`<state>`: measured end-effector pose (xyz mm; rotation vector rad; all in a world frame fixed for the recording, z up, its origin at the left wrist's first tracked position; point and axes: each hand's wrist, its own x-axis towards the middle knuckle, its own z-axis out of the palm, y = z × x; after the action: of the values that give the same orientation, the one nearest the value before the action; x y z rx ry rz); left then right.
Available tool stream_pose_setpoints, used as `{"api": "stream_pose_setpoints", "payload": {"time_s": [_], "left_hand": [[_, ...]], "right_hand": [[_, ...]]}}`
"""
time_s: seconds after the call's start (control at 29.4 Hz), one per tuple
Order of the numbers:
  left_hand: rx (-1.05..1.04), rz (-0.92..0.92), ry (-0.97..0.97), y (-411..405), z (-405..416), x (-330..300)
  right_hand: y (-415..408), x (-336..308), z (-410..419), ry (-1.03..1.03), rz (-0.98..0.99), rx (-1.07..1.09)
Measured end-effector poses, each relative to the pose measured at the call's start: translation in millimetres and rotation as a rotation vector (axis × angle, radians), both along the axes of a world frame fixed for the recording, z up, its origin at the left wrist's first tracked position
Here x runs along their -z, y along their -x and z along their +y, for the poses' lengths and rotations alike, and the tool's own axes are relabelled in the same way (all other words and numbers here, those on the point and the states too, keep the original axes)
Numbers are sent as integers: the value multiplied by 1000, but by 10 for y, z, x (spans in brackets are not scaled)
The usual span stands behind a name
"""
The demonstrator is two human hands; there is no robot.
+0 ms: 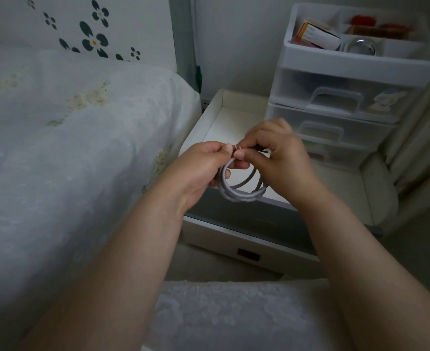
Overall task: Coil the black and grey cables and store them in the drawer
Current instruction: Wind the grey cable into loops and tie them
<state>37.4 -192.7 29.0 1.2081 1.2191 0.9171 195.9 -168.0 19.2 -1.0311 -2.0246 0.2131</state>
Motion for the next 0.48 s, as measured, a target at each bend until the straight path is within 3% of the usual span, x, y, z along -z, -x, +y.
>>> {"api": "stream_pose_setpoints", "payload": {"time_s": [0.17,0.27,0.48], "left_hand": [[149,84,-48,131,16,-20],[89,243,-153,101,12,-7],[-2,474,-299,2,2,53]], "right_hand": [[13,26,-23,185,144,-36],[28,19,-41,286,192,-62],[49,47,-28,291,192,-67]]}}
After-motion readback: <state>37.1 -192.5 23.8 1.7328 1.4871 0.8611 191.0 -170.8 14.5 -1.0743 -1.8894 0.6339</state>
